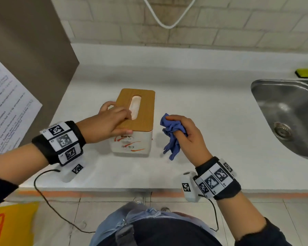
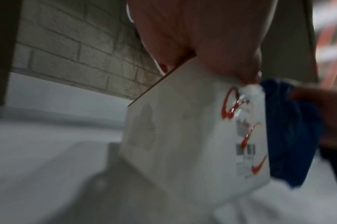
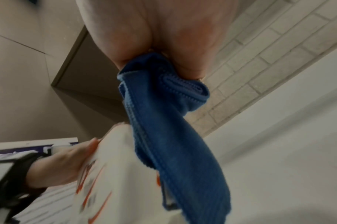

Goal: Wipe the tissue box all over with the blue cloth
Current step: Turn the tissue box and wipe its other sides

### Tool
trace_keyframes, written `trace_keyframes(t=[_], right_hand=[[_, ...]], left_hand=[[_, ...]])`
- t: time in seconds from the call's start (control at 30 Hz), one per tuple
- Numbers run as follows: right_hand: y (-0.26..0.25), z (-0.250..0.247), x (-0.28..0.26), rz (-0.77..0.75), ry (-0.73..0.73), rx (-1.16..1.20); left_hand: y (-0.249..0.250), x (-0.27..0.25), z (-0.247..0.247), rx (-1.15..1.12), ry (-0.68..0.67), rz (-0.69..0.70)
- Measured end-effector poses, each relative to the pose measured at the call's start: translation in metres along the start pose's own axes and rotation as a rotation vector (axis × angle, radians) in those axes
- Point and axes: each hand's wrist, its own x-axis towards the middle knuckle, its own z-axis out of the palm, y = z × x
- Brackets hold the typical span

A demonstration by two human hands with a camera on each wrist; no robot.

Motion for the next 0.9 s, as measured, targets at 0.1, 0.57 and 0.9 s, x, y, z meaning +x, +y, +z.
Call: trace_keyframes(t=[0.1,0.57,0.9], right_hand=[[-0.019,0.007,0.017,-0.153,0.135,0.019],[-0.026,0.074,0.123,-0.137,0.640,-0.484],[-0.037,0.086,0.138,-0.355,0.225,-0.516]], left_hand=[[0.004,0.038,-0.032,-0.154,-0.004,-0.105],[-0.032,0.125,-0.065,-0.709,0.141,-0.364],[-0.049,0.125,-0.058,-0.922,0.193,-0.335]])
